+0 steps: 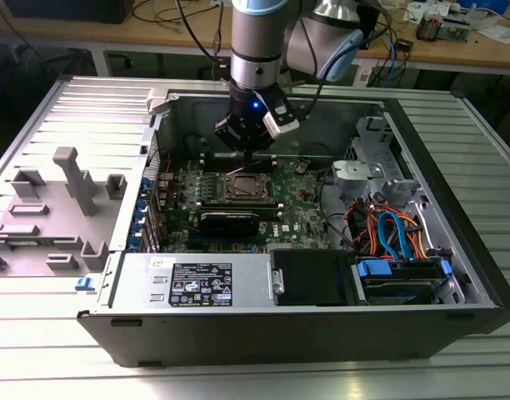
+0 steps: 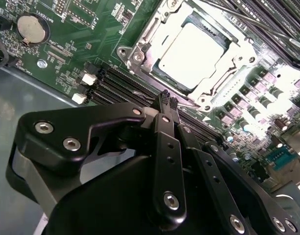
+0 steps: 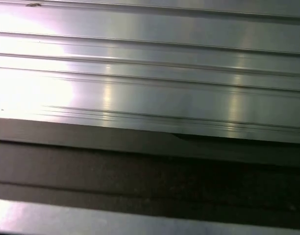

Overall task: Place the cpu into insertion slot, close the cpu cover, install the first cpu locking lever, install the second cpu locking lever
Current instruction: 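Install the first cpu locking lever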

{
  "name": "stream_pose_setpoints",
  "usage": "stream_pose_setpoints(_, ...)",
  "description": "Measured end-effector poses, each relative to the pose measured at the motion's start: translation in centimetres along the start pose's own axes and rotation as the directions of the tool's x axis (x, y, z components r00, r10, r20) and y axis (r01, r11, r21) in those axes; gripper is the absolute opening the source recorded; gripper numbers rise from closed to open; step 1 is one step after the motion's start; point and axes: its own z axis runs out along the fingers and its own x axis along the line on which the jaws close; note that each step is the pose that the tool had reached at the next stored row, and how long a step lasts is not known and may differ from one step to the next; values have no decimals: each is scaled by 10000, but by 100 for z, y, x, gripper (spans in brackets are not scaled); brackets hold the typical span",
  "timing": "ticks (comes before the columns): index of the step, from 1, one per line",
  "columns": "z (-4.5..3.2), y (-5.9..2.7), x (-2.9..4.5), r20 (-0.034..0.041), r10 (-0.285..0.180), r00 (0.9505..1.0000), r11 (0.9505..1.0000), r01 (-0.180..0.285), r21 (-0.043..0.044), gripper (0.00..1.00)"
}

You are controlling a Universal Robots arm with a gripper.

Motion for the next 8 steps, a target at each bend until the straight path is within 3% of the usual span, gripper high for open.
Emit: stream_pose_setpoints(8,66,16,-73,-7,1,10000,10000,-1,78,11)
